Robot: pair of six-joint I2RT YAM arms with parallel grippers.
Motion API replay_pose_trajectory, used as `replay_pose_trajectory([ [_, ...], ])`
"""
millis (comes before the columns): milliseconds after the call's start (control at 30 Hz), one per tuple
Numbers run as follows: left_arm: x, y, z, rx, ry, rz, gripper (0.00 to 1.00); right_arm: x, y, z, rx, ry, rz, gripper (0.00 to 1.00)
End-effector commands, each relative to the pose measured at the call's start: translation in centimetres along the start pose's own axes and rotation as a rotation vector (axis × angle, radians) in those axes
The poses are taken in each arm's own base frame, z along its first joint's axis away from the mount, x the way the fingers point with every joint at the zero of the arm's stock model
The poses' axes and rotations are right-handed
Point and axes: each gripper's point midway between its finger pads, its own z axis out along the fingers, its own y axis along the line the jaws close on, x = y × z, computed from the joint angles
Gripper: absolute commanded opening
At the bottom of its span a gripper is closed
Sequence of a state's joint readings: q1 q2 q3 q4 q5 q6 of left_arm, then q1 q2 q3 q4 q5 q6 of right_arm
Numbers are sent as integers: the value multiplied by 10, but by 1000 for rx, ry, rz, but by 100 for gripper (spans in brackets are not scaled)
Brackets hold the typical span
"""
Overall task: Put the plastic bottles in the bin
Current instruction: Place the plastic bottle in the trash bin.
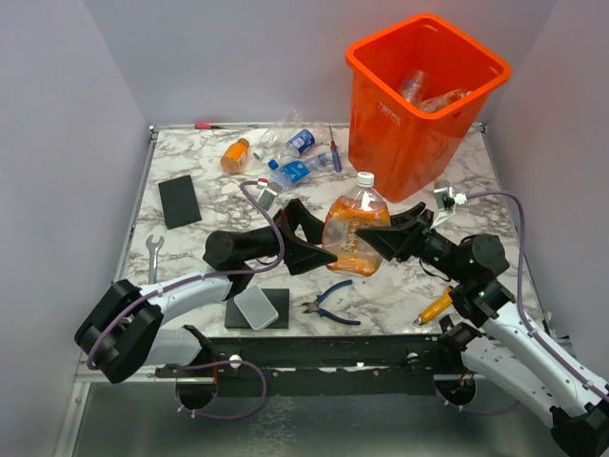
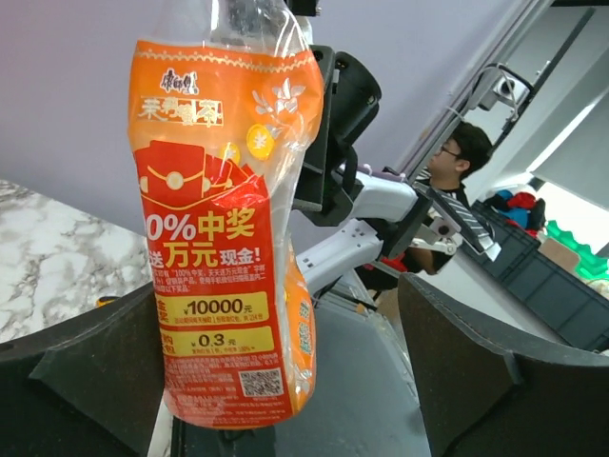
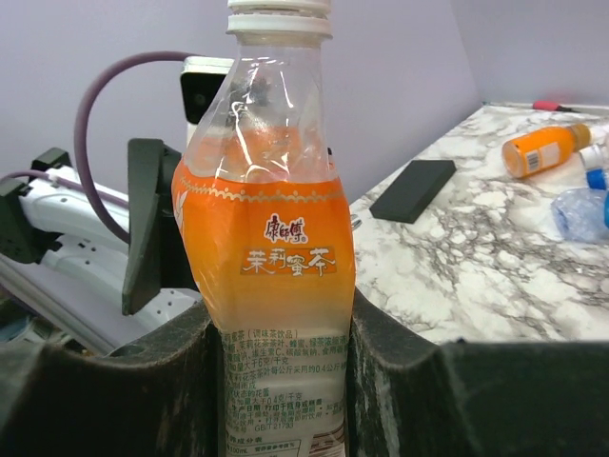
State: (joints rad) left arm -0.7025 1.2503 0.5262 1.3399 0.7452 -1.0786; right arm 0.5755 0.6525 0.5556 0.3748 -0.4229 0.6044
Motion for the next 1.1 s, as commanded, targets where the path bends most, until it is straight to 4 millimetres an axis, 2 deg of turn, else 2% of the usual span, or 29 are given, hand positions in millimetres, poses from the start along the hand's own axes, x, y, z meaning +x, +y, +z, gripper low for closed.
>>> replay_pose_trajectory([
  [0, 11, -27, 7, 135, 57, -26, 88, -13, 14, 4, -78, -62, 7, 29],
  [100, 17, -21, 8, 123, 65, -44, 79, -14, 22, 6, -117, -47, 13, 29],
  [233, 17, -16, 9, 108, 53, -39, 50, -12, 24, 6, -114, -7, 9, 34],
  [267, 17, -15, 9, 104, 50, -32, 43, -11, 23, 6, -100, 8, 7, 39],
  [367, 19, -8, 8, 69, 52, -3, 27, -11, 19, 4, -48, 60, -4, 73],
  [433, 23, 2, 6, 18, 75, 24, 22, -19, 21, 1, -14, 69, -19, 85],
  [500, 27, 14, 3, -47, 109, 70, 18, -29, 23, -4, 22, 71, -45, 91],
  [600, 33, 45, -7, -225, 198, 199, 15, -47, 27, -11, 74, 75, -91, 94],
  [733, 24, 77, -32, -454, 241, 433, 13, -73, 26, -12, 165, 67, -133, 95],
  [900, -2, 89, -60, -631, 190, 668, 11, -89, 4, 5, 306, 133, -135, 91],
  [1067, -6, 94, -76, -707, 168, 737, 10, -83, -4, 29, 298, 186, -93, 87],
])
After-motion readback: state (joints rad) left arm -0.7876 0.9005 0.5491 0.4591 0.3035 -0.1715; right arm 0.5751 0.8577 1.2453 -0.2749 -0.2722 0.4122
